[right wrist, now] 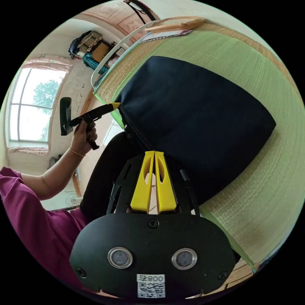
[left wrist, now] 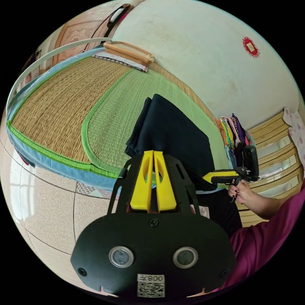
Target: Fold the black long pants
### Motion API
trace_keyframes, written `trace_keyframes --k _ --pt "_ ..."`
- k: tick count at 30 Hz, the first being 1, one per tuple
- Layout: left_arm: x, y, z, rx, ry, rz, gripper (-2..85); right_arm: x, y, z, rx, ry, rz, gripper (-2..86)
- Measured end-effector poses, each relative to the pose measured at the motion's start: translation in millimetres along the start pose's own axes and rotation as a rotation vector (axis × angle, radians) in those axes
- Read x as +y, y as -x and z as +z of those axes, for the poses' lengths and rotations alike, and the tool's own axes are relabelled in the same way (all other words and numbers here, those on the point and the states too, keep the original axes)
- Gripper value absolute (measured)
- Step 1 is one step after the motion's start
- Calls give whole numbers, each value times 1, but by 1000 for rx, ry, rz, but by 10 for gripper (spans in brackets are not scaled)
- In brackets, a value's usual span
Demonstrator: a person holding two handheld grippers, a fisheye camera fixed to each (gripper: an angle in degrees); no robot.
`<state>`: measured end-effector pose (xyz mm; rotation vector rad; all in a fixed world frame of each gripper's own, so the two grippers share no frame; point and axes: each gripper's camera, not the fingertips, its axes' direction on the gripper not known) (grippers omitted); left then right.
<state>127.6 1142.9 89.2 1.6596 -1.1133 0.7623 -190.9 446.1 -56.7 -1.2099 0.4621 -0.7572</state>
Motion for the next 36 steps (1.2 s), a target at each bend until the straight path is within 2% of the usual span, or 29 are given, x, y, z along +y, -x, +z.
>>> trace_keyframes --k 3,7,10,15,21,25,31,36 --pt "-5 -7 2 46 32 -35 0 9 -20 -2 -82 -28 46 1" --pt "-10 -27 -1 42 47 -53 0 20 -22 -9 -71 -42 53 1" --pt "-7 -63 -14 18 -5 3 0 37 -18 -18 -56 -32 66 1" --pt "6 -117 -8 130 14 89 0 96 -29 -47 -70 -114 114 1" --pt "18 -177 21 196 106 150 1 148 -67 -80 -45 -219 226 0" --pt "15 -219 47 174 196 213 1 155 -85 -63 -24 -166 255 1" --pt "15 -267 81 195 298 259 6 185 -96 -72 -49 -197 264 1" --pt "21 -291 114 239 392 246 24 238 -131 -81 -175 -266 348 1"
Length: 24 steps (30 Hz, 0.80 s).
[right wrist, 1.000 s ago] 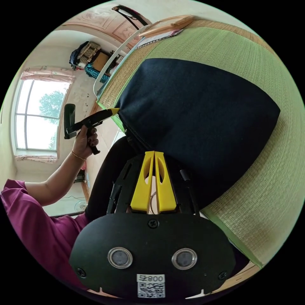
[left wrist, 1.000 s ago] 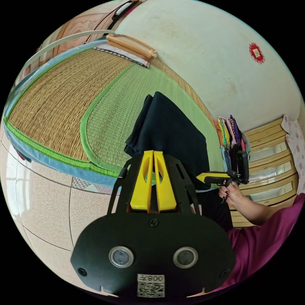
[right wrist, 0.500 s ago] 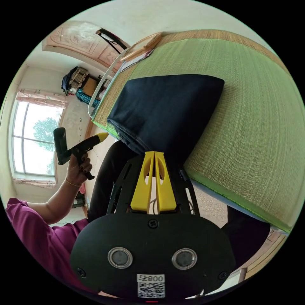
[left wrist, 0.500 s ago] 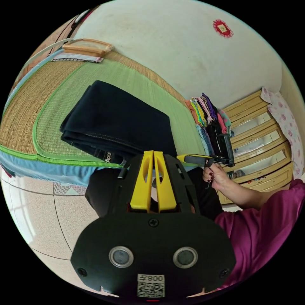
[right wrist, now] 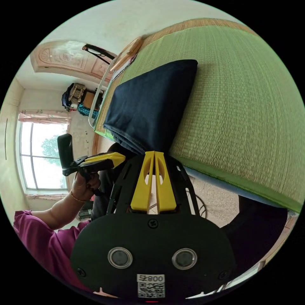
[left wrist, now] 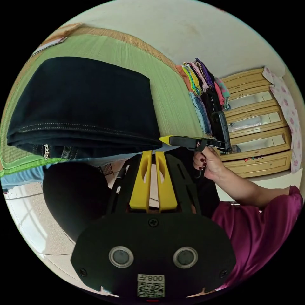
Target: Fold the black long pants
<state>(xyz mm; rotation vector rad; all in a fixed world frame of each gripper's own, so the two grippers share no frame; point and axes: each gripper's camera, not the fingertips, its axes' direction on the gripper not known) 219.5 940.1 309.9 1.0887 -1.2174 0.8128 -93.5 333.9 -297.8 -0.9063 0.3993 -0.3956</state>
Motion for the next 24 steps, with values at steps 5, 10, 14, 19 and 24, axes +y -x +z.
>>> trace_keyframes --k 5,10,14,19,24 --pt "-11 -6 29 53 54 -31 50 23 -21 -14 7 -11 40 1" --pt "-14 3 49 173 65 -127 73 41 -39 -26 -43 -33 67 2" --pt "-14 7 63 242 56 -196 80 55 -57 -33 -96 -39 98 10" --pt "-12 15 76 315 10 -287 82 70 -74 -38 -160 -45 109 36" --pt "-11 17 85 362 -34 -321 83 87 -95 -41 -223 -54 146 60"
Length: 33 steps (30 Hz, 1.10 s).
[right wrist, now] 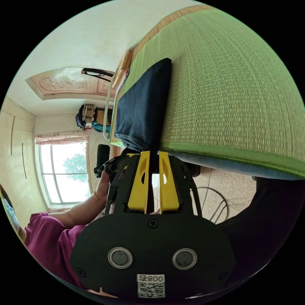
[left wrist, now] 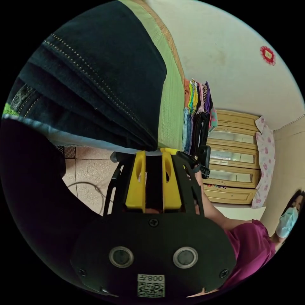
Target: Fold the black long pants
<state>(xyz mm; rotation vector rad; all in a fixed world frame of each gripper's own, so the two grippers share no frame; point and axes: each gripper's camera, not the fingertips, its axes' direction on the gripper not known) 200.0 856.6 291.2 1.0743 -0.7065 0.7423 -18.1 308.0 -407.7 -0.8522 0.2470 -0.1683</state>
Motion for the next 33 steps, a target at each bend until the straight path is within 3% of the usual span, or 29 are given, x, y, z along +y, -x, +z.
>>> trace_keyframes --k 33 --pt "32 9 24 138 -43 -43 25 36 -55 20 -180 13 104 103"
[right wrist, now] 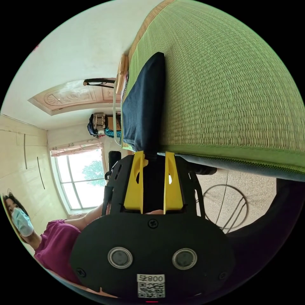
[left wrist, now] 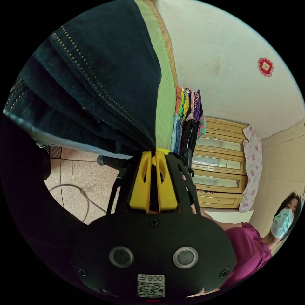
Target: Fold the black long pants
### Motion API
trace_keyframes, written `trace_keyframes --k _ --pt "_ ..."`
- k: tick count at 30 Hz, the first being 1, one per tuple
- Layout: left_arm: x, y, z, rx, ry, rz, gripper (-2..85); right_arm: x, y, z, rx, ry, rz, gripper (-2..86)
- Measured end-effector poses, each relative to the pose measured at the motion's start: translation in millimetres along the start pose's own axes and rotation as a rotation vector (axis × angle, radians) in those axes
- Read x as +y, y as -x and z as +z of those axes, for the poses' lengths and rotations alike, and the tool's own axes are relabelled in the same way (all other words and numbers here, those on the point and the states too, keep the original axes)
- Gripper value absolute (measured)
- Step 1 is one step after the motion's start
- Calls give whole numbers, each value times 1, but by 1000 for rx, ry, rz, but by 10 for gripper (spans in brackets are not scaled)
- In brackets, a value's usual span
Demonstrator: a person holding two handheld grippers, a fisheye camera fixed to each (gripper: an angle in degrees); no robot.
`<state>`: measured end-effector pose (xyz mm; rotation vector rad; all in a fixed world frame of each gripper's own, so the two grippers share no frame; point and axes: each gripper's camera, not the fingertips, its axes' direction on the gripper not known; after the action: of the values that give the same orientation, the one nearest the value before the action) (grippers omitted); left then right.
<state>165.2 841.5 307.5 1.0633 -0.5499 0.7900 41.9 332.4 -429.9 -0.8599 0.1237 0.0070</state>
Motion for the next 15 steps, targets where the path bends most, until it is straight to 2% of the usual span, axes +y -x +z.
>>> trace_keyframes --k 15 --pt "30 -8 -10 -30 11 74 21 -6 -15 23 -130 -4 46 110"
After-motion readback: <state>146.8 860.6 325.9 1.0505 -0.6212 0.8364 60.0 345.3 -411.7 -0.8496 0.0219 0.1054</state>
